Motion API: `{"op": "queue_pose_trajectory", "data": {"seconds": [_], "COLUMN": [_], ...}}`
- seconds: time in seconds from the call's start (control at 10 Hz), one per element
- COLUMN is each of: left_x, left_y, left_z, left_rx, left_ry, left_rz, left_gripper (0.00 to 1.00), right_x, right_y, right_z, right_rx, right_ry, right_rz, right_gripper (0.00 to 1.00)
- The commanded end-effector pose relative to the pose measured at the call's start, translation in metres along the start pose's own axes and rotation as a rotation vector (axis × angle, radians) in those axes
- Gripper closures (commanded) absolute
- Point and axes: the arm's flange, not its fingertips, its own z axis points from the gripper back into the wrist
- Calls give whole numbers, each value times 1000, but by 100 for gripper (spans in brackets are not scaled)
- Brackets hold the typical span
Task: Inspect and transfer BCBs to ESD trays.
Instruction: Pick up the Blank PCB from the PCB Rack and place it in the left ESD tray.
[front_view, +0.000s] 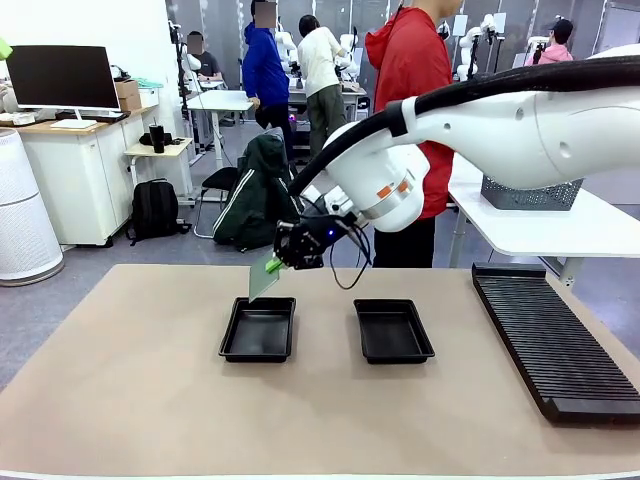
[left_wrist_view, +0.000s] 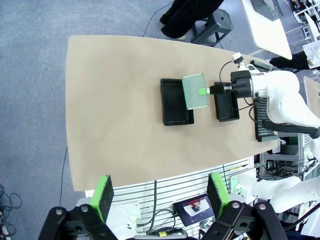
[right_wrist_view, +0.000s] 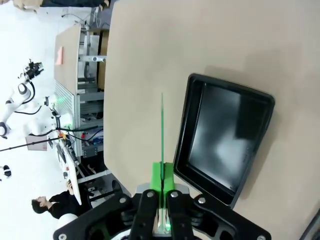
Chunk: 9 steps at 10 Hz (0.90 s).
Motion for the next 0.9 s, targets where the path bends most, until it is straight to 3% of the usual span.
{"op": "queue_pose_trajectory", "data": {"seconds": [0.0, 0.8], "left_x": [-2, -2], "left_y": [1, 1], "left_z": [-1, -1], "left_rx": [-4, -4], "left_ry": [0, 0], "left_rz": [-1, -1], "left_gripper": [0, 0], "right_x": [-15, -25], "right_y": [-13, -46], "right_z": [-20, -77], "right_rx": [21, 10], "right_ry": [-18, -70], "right_rz": [7, -80], "right_gripper": [98, 98]}}
